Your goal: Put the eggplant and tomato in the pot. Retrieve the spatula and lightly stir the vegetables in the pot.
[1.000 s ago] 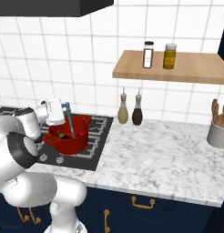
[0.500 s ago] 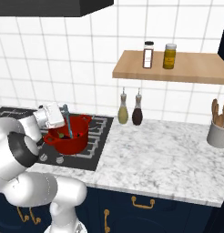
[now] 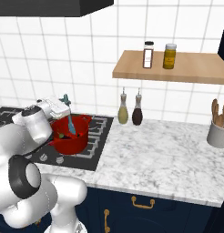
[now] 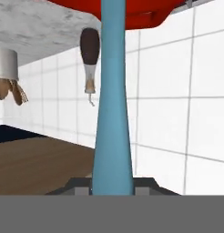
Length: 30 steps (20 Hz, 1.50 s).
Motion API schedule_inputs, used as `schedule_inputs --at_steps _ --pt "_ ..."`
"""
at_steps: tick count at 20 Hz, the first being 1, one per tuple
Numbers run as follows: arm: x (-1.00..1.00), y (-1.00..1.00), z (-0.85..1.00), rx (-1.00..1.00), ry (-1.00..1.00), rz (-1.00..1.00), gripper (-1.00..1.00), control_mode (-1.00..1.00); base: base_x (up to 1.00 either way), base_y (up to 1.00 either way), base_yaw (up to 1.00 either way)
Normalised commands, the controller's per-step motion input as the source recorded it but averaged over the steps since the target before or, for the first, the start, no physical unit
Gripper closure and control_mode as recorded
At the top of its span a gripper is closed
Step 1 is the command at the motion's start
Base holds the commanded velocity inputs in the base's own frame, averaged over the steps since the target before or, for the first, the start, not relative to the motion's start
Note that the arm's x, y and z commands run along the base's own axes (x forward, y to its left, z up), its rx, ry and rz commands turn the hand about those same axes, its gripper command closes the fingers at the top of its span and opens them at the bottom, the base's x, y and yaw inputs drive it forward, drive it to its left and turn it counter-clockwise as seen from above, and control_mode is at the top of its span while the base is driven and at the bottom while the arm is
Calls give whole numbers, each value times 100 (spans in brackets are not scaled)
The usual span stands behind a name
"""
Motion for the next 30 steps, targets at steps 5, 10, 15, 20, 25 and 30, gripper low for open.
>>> schedule_inputs --at_steps 5,10,15,20,25,30 --pt "61 -5 -24 -12 -1 25 100 -100 0 0 0" --pt "24 3 -51 -17 -2 25 100 -100 0 0 0" --pt "-31 24 -49 -11 -2 21 100 -100 0 0 0" --pt "-43 30 -16 -1 9 16 100 -100 0 0 0" --pt "-39 13 47 0 28 6 100 -100 0 0 0" --pt "-11 13 47 0 25 2 100 -100 0 0 0"
